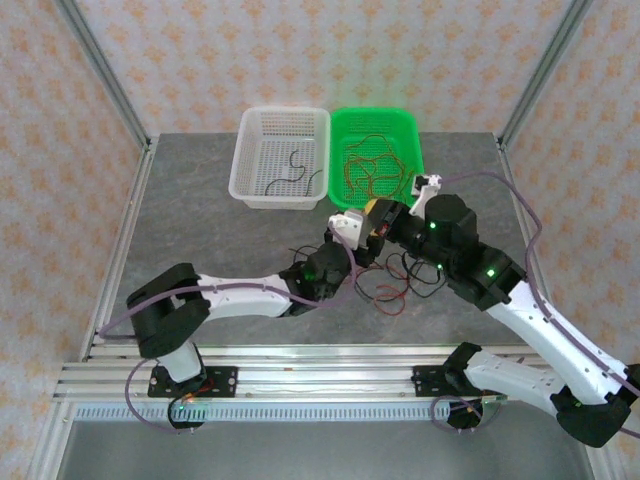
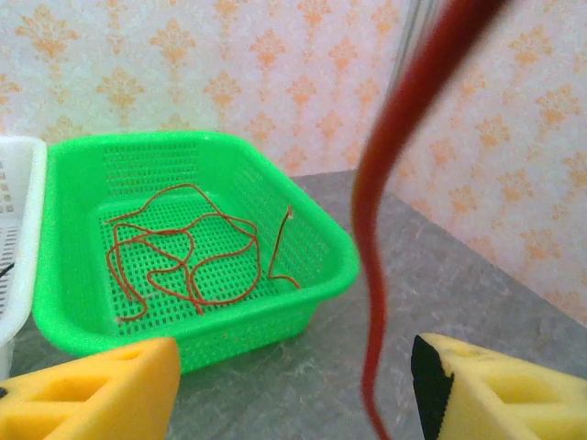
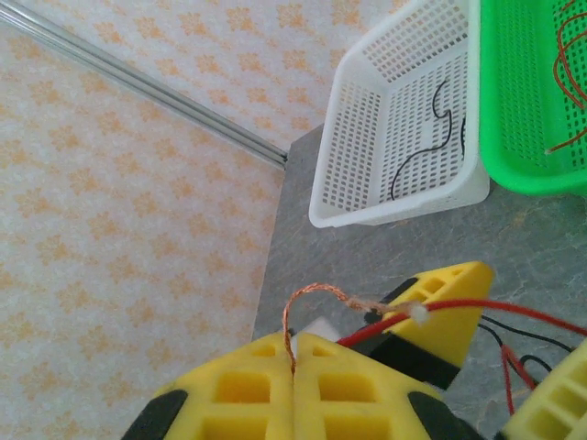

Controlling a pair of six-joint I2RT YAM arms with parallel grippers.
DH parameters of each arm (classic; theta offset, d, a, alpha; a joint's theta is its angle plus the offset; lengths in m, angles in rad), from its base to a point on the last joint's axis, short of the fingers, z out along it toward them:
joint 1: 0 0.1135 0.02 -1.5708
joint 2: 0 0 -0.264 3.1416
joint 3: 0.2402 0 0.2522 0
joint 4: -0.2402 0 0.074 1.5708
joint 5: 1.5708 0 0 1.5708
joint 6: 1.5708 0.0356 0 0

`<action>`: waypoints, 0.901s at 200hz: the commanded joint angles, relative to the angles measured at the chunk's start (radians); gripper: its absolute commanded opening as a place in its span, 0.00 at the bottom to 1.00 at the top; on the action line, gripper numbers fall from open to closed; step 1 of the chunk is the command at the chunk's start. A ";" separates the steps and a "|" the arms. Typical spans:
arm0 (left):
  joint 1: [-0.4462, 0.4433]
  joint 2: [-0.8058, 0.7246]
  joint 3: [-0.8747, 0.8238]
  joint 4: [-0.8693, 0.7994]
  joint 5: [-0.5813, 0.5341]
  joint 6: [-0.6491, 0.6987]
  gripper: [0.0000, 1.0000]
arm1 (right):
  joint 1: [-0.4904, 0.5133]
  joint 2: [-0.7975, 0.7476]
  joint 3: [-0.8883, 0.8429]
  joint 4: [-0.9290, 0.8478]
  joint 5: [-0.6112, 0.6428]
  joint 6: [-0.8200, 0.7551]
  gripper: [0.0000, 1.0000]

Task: Untangle the cables

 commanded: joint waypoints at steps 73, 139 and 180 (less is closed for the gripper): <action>0.050 0.060 -0.143 0.043 -0.133 -0.113 0.60 | -0.003 0.006 0.311 -0.125 0.088 -0.102 0.00; 0.115 0.030 -0.317 0.065 -0.144 -0.220 0.59 | -0.002 0.108 0.581 -0.204 0.176 -0.217 0.00; 0.134 0.030 -0.373 0.076 -0.140 -0.253 0.59 | -0.002 0.158 0.703 -0.213 0.257 -0.284 0.00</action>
